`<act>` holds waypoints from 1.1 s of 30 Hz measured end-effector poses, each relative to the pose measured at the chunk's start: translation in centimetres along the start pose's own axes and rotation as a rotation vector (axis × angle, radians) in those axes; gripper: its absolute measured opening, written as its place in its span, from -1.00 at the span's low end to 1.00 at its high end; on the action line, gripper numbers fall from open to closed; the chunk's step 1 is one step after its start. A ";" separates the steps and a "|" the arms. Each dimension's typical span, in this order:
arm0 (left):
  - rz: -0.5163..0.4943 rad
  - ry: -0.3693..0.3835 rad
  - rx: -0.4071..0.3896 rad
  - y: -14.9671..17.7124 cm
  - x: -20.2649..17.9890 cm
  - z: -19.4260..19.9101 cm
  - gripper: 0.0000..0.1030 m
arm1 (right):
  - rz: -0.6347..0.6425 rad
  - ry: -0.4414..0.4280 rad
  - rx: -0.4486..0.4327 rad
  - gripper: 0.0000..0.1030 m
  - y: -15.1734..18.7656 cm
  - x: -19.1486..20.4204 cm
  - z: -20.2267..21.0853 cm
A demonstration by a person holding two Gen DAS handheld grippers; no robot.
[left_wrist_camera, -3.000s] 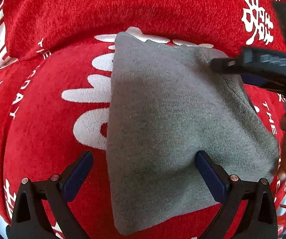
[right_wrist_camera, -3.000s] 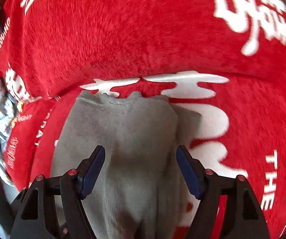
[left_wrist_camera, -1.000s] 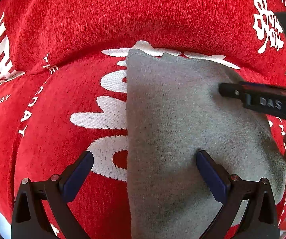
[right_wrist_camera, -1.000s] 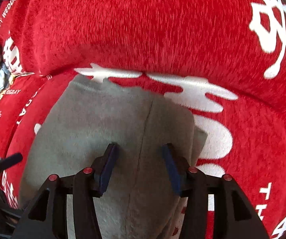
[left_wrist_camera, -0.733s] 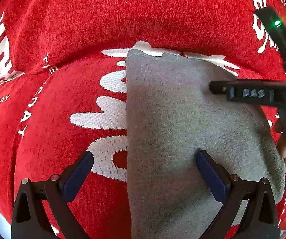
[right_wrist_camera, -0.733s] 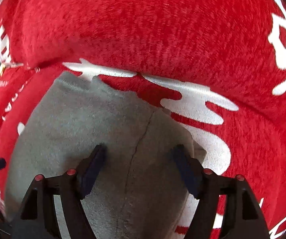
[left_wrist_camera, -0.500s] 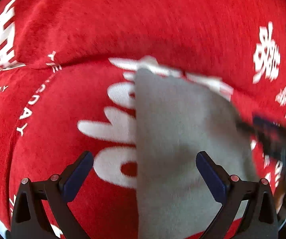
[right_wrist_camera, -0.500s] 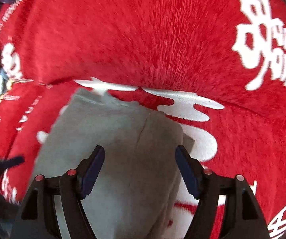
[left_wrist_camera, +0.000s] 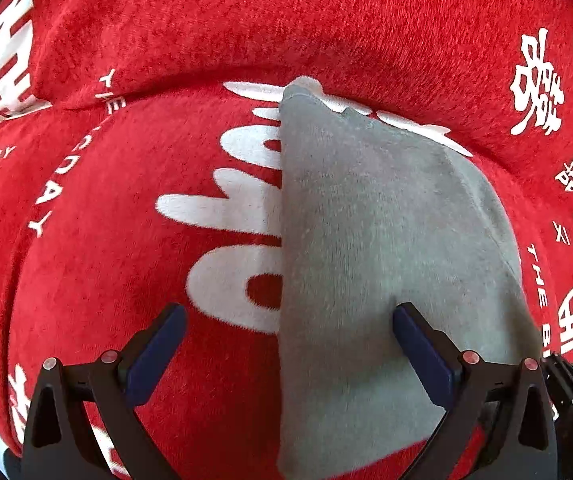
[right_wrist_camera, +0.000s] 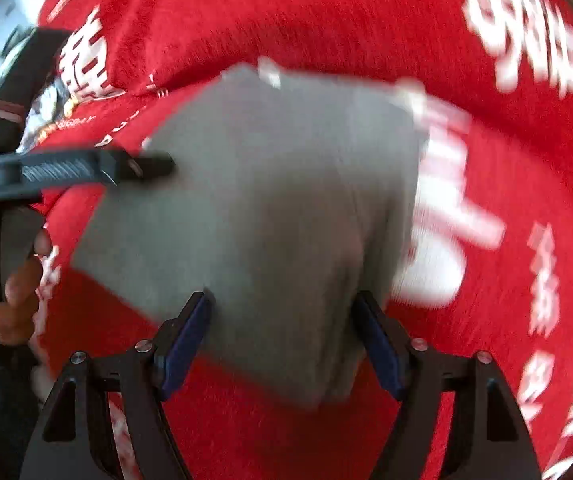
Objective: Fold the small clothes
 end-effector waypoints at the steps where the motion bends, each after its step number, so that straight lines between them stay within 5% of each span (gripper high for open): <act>1: -0.002 0.006 -0.010 -0.1 0.0 0.7 1.00 | -0.022 0.008 0.001 0.51 0.5 -0.5 0.6; 4: -0.033 0.040 -0.056 0.3 -0.1 2.9 1.00 | -0.073 0.011 -0.082 0.51 -0.5 -1.4 3.4; 7: -0.047 -0.027 -0.060 1.6 1.2 2.7 1.00 | -0.035 0.024 -0.156 0.51 -2.6 -0.8 5.5; 11: -0.073 -0.135 0.067 4.8 3.3 -1.0 1.00 | 0.038 0.012 -0.122 0.51 -3.7 1.0 3.9; 14: -0.101 -0.075 0.019 4.3 2.4 1.2 1.00 | 0.009 0.021 -0.009 0.51 -2.2 0.1 1.0; 18: -0.107 0.058 -0.047 1.2 1.0 4.8 1.00 | -0.161 -0.061 -0.133 0.51 -1.6 -3.3 4.0; 22: -0.045 0.123 0.037 -2.2 -0.2 2.9 1.00 | -0.306 -0.075 -0.210 0.51 -2.3 -8.3 6.2; 24: -0.018 0.154 0.115 -2.7 -1.5 0.5 1.00 | -0.356 -0.150 -0.218 0.54 -3.0 -9.6 5.2; 29: -0.063 0.137 0.202 -1.4 -4.5 -3.0 1.00 | -0.425 -0.281 -0.151 0.54 -4.0 -9.0 0.6; 33: -0.027 0.197 0.257 -0.8 -5.6 -4.7 1.00 | -0.461 -0.386 -0.110 0.56 -5.0 -7.4 -3.1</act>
Point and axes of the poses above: each gripper's, at about its wrist camera, not at the fingertips, and z roughly against the way its jaws point, x to its left, y to its underside, the point moved 10 cm from there along -z, roughly the way its jaws point, and after that the axes turned 15 degrees about z, right-handed, at the moved point
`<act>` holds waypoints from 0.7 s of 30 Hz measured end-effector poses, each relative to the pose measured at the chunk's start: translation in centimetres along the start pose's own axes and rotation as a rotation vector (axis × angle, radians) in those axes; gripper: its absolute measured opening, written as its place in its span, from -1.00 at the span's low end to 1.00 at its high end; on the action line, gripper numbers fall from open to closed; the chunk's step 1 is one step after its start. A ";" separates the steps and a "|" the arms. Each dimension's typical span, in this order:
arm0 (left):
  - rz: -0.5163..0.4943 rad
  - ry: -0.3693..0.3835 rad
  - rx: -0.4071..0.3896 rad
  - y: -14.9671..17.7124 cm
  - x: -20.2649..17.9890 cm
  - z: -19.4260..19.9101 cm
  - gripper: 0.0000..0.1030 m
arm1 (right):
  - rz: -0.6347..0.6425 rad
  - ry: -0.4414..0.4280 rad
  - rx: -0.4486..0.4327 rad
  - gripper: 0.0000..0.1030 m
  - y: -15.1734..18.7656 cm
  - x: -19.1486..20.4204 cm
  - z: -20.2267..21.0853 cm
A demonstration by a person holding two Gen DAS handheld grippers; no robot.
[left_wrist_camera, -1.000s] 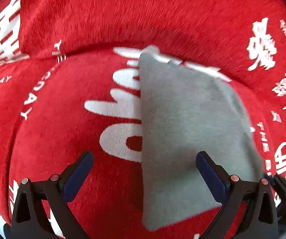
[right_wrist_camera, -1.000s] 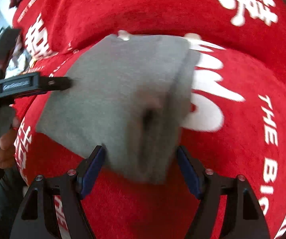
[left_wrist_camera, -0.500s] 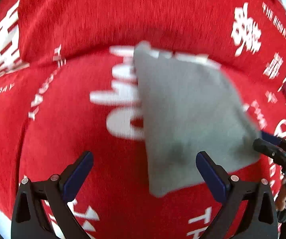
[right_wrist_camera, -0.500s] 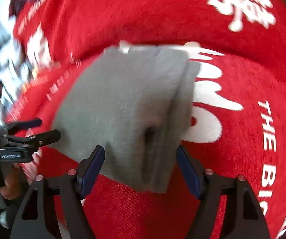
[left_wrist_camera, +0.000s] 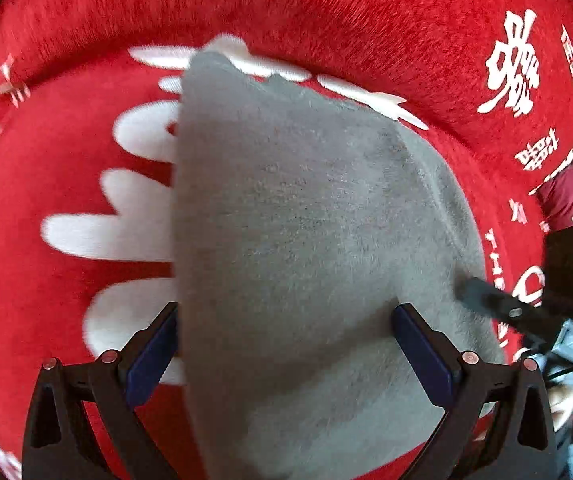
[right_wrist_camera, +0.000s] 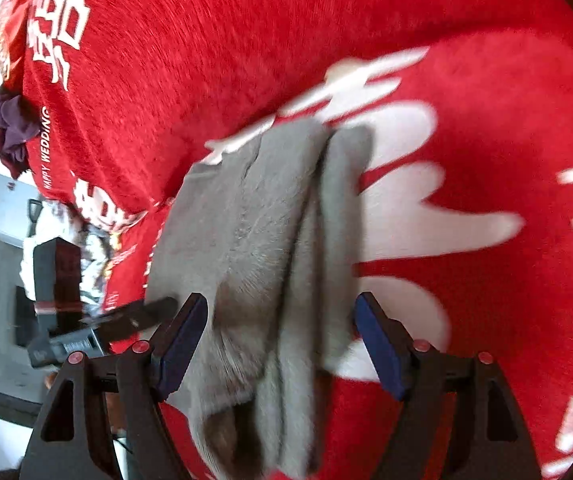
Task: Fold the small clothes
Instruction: 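Grasp the folded sweater's edge with both tools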
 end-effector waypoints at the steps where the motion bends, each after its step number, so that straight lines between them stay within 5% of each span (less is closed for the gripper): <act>1: 0.017 0.010 0.008 -0.1 0.0 -0.4 1.00 | 0.021 0.011 -0.021 0.57 -0.4 0.1 -0.4; 3: 0.005 0.008 -0.017 -0.4 -0.2 -0.3 0.94 | 0.050 0.041 -0.032 0.49 -1.0 0.4 -0.9; 4: -0.015 -0.006 -0.030 -0.4 -0.4 -0.2 0.82 | 0.075 0.060 -0.029 0.28 -1.2 0.9 -1.2; 5: -0.033 -0.010 -0.038 -0.4 -0.7 0.0 0.63 | 0.096 0.072 -0.015 -0.13 -1.2 1.1 -1.4; 8: -0.087 0.004 -0.072 -0.3 -1.6 1.6 -0.07 | 0.204 0.138 -0.030 -0.22 -1.4 3.0 -0.9; 21: -0.147 0.016 -0.147 4.3 -1.4 10.4 -0.15 | 0.346 0.173 -0.104 -0.26 0.7 12.4 4.8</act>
Point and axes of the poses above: each gripper's, at about its wrist camera, not at the fingertips, and z roughly against the way its jaws point, x to its left, y to its underside, the point moved 10 cm from there along -z, roughly the way its jaws point, and after that the axes turned 15 degrees about z, right-handed, at the moved point
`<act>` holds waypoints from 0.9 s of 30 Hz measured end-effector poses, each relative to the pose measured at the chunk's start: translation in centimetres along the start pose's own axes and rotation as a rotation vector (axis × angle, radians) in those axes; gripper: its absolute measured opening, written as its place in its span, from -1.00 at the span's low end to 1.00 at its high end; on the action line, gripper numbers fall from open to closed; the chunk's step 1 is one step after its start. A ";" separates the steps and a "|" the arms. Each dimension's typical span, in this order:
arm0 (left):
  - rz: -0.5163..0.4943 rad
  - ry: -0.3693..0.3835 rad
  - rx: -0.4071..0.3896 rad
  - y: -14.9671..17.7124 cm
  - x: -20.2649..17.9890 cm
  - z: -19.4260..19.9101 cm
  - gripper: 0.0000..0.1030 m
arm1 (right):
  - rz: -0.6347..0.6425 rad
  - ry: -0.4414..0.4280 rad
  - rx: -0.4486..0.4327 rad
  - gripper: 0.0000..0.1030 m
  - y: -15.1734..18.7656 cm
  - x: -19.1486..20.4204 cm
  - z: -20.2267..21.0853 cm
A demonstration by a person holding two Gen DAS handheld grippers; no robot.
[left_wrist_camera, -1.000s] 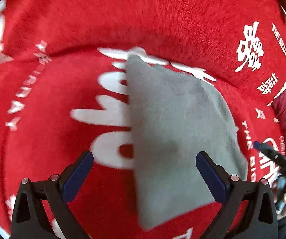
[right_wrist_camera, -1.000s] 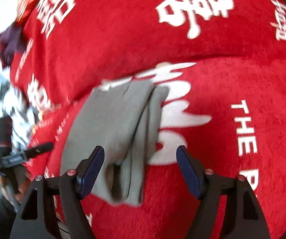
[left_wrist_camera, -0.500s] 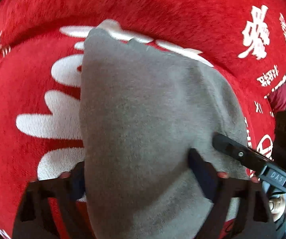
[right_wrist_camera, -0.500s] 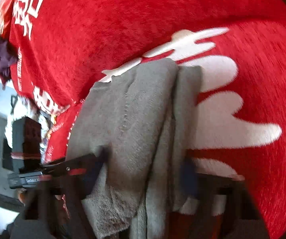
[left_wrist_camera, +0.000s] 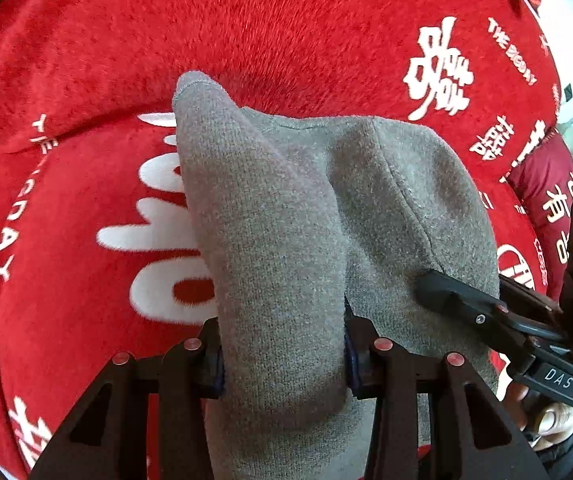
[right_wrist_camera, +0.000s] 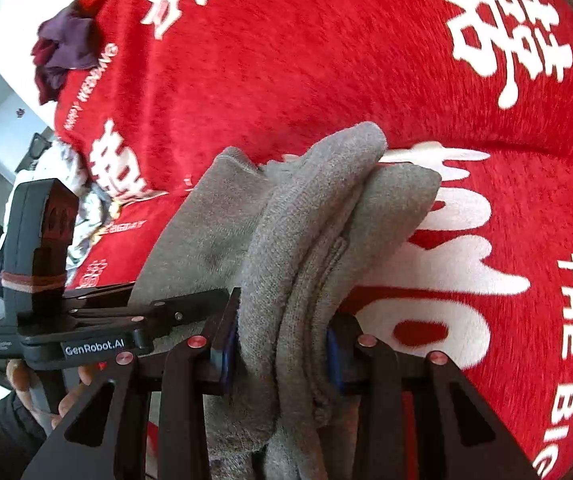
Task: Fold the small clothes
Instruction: 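Grasp the folded sweater's edge with both tools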
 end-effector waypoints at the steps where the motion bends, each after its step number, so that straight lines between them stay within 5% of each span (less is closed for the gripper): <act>1: -0.004 -0.002 -0.005 0.5 0.2 0.7 -0.15 | 0.012 0.000 0.000 -0.26 0.1 1.0 0.6; 11: -0.064 -0.084 -0.051 6.6 2.8 4.4 -0.15 | 0.080 0.002 0.022 -0.26 4.2 8.0 2.5; 20: -0.103 -0.153 -0.043 11.0 6.1 1.6 -0.13 | 0.125 0.060 0.076 -0.26 9.9 9.8 -0.1; 25: -0.122 -0.173 -0.140 11.7 7.2 0.8 0.31 | 0.077 0.092 0.119 -0.19 12.4 7.8 -1.9; 27: -0.126 -0.199 -0.156 11.6 7.4 0.9 0.64 | -0.005 0.067 0.130 -0.01 13.0 6.6 -2.0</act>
Point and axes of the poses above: each gripper's, at about its wrist camera, not at the fingertips, and z roughly against the way its jaws point, x to its left, y to its underside, the point moved 10 cm from there along -z, roughly the way its jaws point, and after that the axes turned 15 degrees about z, right-handed, at the moved point
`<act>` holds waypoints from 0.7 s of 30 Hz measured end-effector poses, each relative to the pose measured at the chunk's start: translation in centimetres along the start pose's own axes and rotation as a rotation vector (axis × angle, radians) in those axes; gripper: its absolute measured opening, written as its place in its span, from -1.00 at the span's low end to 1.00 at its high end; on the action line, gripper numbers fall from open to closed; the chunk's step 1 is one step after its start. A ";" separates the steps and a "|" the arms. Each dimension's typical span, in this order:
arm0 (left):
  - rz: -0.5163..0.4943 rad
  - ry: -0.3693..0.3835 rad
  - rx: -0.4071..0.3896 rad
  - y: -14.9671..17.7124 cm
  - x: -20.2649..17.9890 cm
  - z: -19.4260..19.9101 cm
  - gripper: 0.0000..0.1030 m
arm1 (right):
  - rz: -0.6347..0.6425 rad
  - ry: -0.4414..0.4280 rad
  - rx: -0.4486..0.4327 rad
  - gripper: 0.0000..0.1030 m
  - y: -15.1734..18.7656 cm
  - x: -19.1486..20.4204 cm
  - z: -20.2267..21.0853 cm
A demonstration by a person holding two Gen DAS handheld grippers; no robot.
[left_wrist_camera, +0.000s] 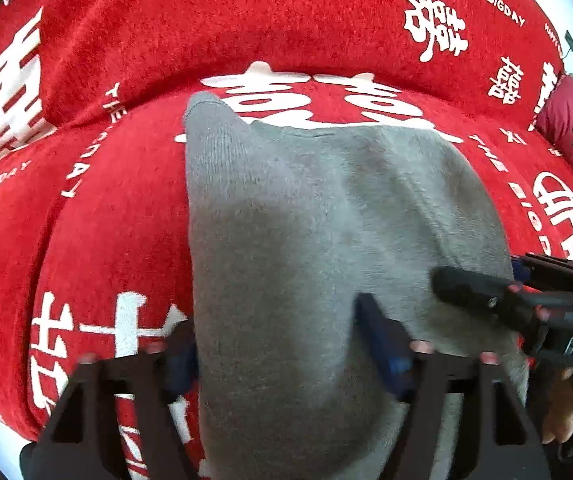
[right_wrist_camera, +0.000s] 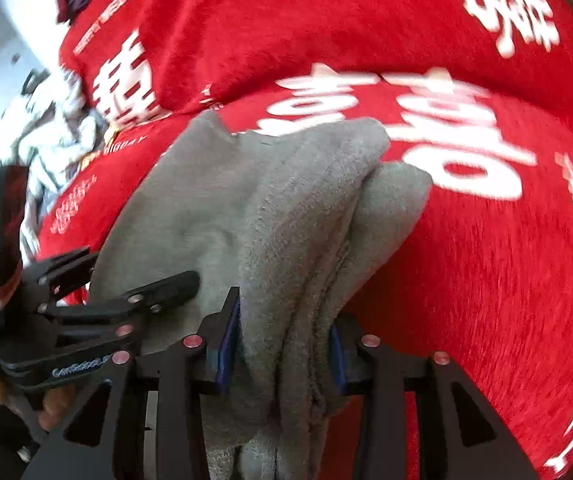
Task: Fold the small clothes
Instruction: 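Grasp the folded sweater's edge with both tools, then lay the held edge down on the sweater and open both tools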
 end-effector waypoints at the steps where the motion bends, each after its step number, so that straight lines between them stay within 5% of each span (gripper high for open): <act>1: -0.005 -0.010 -0.008 -0.1 0.1 0.1 0.64 | -0.034 -0.009 0.006 0.01 0.3 -0.6 -0.1; 11: 0.118 0.080 -0.073 -1.7 4.2 5.7 0.64 | 0.078 0.091 -0.086 0.06 -1.0 1.0 5.8; 17: 0.129 -0.089 -0.034 -1.3 7.2 2.3 0.64 | 0.328 -0.008 -0.060 0.10 -0.1 7.8 5.4; 21: 0.162 -0.134 -0.035 -0.9 8.9 1.1 1.00 | 0.333 0.059 0.062 0.09 3.0 6.5 2.0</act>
Point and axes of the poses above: each gripper's, at about its wrist camera, not at the fingertips, and z roughly against the way its jaws point, x to its left, y to its underside, the point moved 10 cm from there along -z, roughly the way its jaws point, and after that the axes turned 15 degrees about z, right-handed, at the moved point
